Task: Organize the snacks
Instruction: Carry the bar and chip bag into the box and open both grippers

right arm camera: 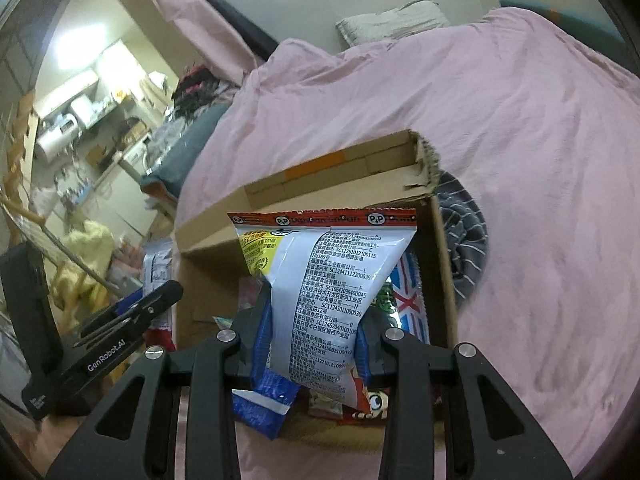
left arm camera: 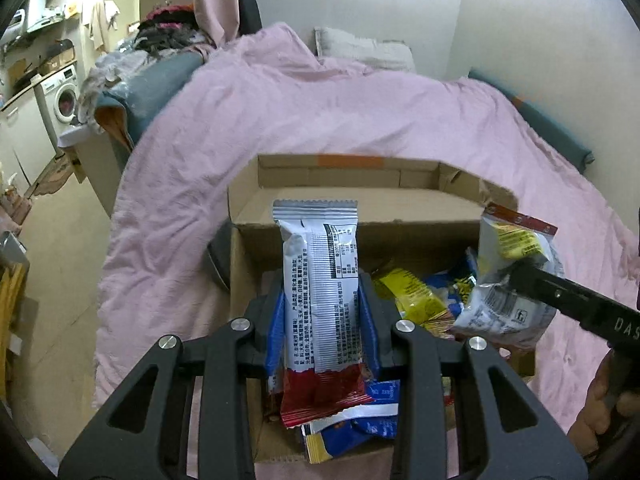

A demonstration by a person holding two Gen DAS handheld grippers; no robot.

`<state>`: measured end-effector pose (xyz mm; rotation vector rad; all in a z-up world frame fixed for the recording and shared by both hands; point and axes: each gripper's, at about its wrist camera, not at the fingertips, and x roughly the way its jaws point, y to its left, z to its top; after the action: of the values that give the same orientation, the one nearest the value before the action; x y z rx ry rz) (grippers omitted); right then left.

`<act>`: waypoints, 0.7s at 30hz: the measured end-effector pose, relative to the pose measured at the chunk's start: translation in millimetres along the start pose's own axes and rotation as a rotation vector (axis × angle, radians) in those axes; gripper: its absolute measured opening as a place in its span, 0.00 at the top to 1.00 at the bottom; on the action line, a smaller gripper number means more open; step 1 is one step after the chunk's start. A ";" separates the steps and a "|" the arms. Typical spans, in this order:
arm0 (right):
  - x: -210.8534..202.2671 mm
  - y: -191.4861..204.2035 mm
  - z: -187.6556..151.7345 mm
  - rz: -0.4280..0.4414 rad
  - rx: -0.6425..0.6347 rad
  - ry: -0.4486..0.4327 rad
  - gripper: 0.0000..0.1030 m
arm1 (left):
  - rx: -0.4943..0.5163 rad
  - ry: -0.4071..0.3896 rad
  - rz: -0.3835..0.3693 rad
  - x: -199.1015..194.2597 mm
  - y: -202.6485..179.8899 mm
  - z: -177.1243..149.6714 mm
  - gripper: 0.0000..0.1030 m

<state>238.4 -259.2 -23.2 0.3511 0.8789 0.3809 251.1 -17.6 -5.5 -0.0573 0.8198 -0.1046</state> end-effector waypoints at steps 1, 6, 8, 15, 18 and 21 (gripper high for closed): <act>6.7 -0.5 -1.4 -0.011 -0.002 0.020 0.65 | 0.003 0.001 -0.007 3.2 -0.2 1.0 0.72; 21.0 -7.6 -4.3 -0.031 0.022 0.073 0.65 | 0.003 0.019 0.002 18.6 1.8 1.0 0.72; 25.0 -8.8 -7.1 -0.050 0.016 0.093 0.65 | -0.013 0.044 -0.004 24.6 2.9 -1.8 0.72; 45.0 -13.2 -16.3 -0.061 0.038 0.161 0.64 | -0.031 0.095 -0.023 38.7 5.2 -13.9 0.72; 47.2 -12.2 -18.1 -0.062 0.033 0.170 0.62 | -0.017 0.074 -0.007 38.5 3.7 -13.4 0.72; 45.0 -12.7 -18.8 -0.060 0.039 0.165 0.62 | -0.006 0.061 -0.007 37.3 2.9 -13.3 0.72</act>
<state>251.7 -246.9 -70.2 0.3315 1.0573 0.3410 266.9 -19.1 -42.0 -0.0626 0.8810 -0.1105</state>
